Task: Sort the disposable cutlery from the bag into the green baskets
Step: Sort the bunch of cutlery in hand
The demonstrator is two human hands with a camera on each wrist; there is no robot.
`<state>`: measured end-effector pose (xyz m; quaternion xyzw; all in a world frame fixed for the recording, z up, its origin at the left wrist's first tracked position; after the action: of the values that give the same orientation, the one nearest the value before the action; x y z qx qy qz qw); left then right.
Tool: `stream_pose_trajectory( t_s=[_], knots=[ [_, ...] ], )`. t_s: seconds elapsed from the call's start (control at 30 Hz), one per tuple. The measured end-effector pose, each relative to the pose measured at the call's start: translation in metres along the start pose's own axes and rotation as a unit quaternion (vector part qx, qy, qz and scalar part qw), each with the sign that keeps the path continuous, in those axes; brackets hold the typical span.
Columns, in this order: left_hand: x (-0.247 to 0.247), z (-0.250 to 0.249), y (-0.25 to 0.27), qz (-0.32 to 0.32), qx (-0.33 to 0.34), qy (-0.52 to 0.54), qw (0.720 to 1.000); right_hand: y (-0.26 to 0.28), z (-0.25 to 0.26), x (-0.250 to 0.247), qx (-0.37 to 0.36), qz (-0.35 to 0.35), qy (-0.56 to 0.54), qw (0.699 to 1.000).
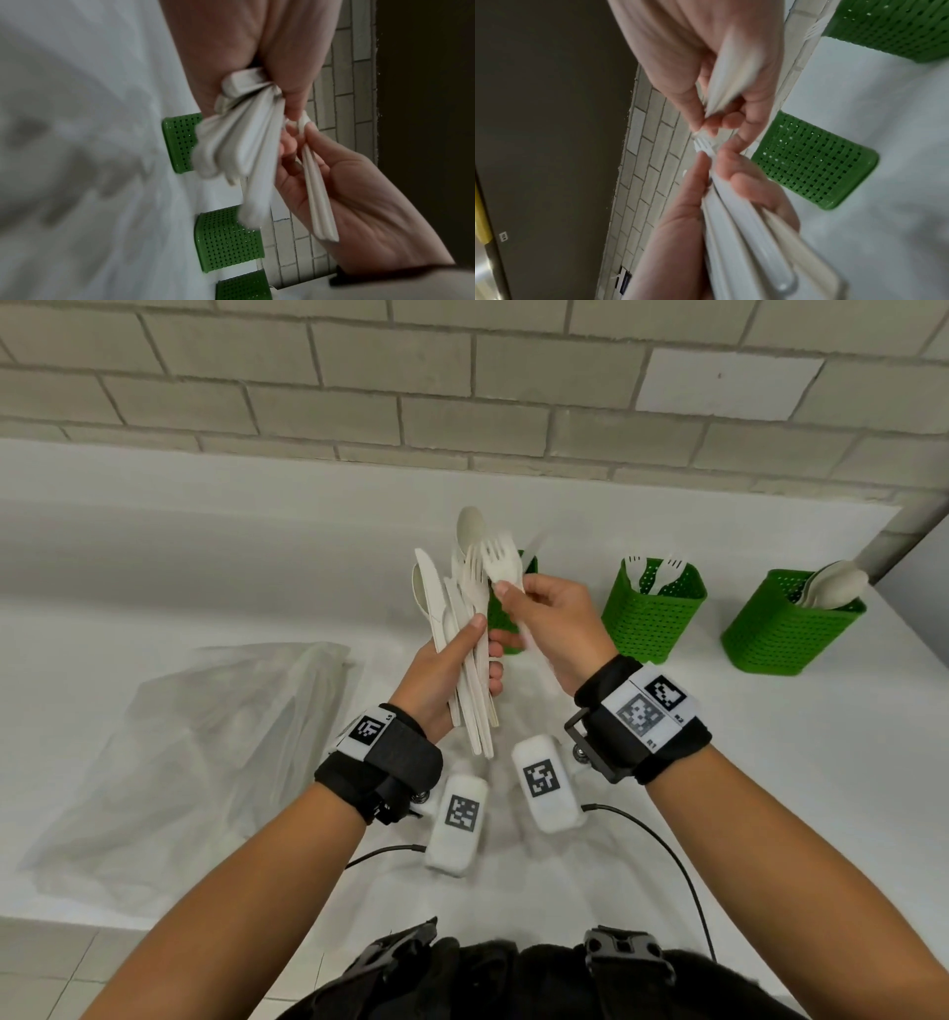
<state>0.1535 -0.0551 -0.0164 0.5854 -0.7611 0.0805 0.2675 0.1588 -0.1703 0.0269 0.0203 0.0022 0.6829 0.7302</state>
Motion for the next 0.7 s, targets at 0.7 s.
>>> stream_pose_trajectory(
  t_s=[0.7],
  knots=[
    [-0.009, -0.001, -0.001, -0.022, -0.010, 0.000, 1.000, -0.009, -0.007, 0.005, -0.001, -0.014, 0.167, 0.986]
  ],
)
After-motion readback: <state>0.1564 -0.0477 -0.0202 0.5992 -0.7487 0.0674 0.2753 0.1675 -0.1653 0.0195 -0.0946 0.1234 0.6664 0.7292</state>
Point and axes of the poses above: each hand's wrist, its own y-axis away from the middle knuckle, its own x-axis out of the palm, z = x × y, the point moved 1 cm from there along -y, towards the middle knuckle, and after that the axes turned 1 degree about x, right-handed, at the moved point
